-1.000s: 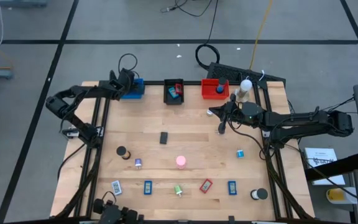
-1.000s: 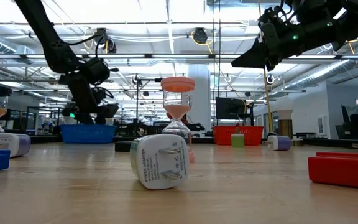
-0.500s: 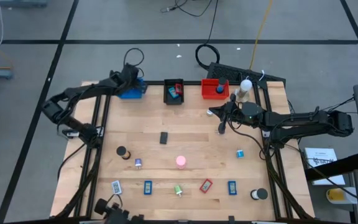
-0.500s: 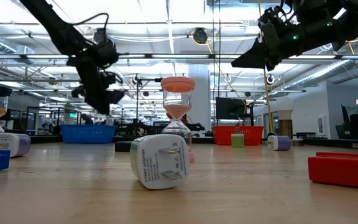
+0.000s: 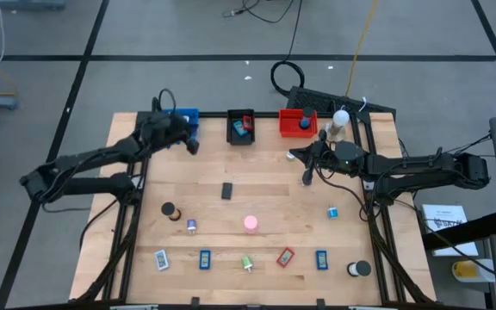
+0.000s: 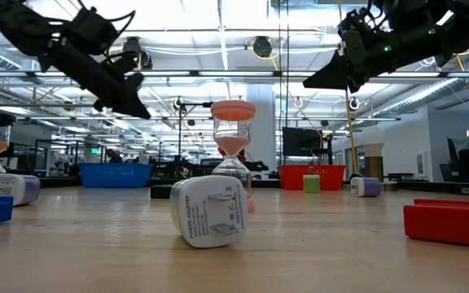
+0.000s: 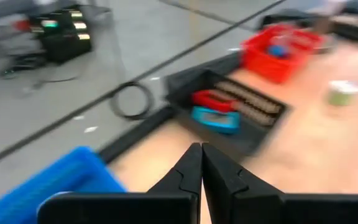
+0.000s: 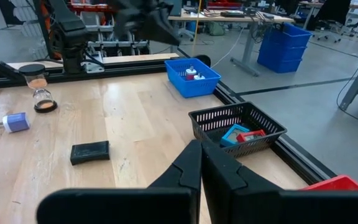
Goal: Pick & Place Office items
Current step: Put the black digital clock into the black bin
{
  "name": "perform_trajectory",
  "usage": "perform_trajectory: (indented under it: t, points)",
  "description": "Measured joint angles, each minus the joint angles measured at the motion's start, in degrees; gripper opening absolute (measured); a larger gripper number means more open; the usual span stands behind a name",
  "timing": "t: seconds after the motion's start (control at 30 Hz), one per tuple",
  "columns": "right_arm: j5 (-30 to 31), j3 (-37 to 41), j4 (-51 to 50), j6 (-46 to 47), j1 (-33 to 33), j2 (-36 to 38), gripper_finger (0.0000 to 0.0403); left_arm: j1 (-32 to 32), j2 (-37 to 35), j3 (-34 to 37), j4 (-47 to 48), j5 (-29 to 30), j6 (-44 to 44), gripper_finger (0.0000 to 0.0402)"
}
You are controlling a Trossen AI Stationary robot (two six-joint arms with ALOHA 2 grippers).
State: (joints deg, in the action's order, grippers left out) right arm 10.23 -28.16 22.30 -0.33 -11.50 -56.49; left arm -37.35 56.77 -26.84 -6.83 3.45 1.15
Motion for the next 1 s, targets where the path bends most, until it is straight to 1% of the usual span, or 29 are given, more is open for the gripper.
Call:
perform_trajectory:
  t: [0.07, 0.13, 0.3, 0.4, 0.47, 0.53, 0.7, 0.77, 0.83, 0.9, 0.97, 1.0]
  points:
    - [-0.04, 0.00, -0.01, 0.37, 0.01, 0.00, 0.0001, 2.02, -1.07, 2.11, -1.67, -2.18, 0.47, 0.0004]
    - [-0.65, 0.00, -0.04, 0.94, 0.01, 0.01, 0.0001, 4.83, -1.16, 5.00, -5.29, -2.88, 0.48, 0.0004]
    - [-2.85, 0.00, -0.12, 1.17, 0.02, 0.00, 0.0002, 13.23, 2.59, 12.25, -23.97, -2.96, 0.26, 0.0010]
    - [-2.85, 0.00, -0.16, 1.17, 0.04, 0.00, 0.0001, 18.36, 5.95, 13.47, -29.85, -2.95, 0.30, 0.0006]
    - [-2.85, 0.00, -0.17, 1.17, 0.04, 0.00, 0.0001, 21.70, 8.03, 13.22, -30.66, -2.73, 0.37, 0.0003]
    - [-2.83, 0.00, -0.19, 1.17, 0.04, 0.00, 0.0001, 25.28, 10.59, 12.06, -30.65, -0.62, 0.33, 0.0006]
    - [-2.83, 0.00, -0.32, 1.17, 0.04, 0.00, 0.0001, 32.56, 16.64, 8.98, -30.76, 8.29, -0.01, 0.0012]
    - [-2.83, 0.00, -0.51, 1.17, 0.04, 0.00, 0.0001, 34.31, 18.72, 7.73, -30.79, 11.80, 3.91, 0.0009]
    - [-2.83, 0.00, -0.83, 1.17, 0.04, 0.00, 0.0001, 35.77, 20.09, 6.75, -30.68, 14.76, 10.50, 0.0007]
    - [-2.83, 0.00, -1.04, 1.17, 0.04, 0.00, 0.0001, 37.56, 21.27, 5.92, -30.45, 15.45, 15.39, 0.0009]
    - [-2.81, 0.00, -1.02, 1.17, 0.04, 0.00, 0.0001, 39.99, 22.02, 5.20, -28.90, 16.24, 18.23, 0.0021]
    - [-2.81, 0.00, -1.00, 1.17, 0.04, 0.00, 0.0001, 41.47, 22.50, 4.54, -27.92, 17.63, 19.42, 0.0031]
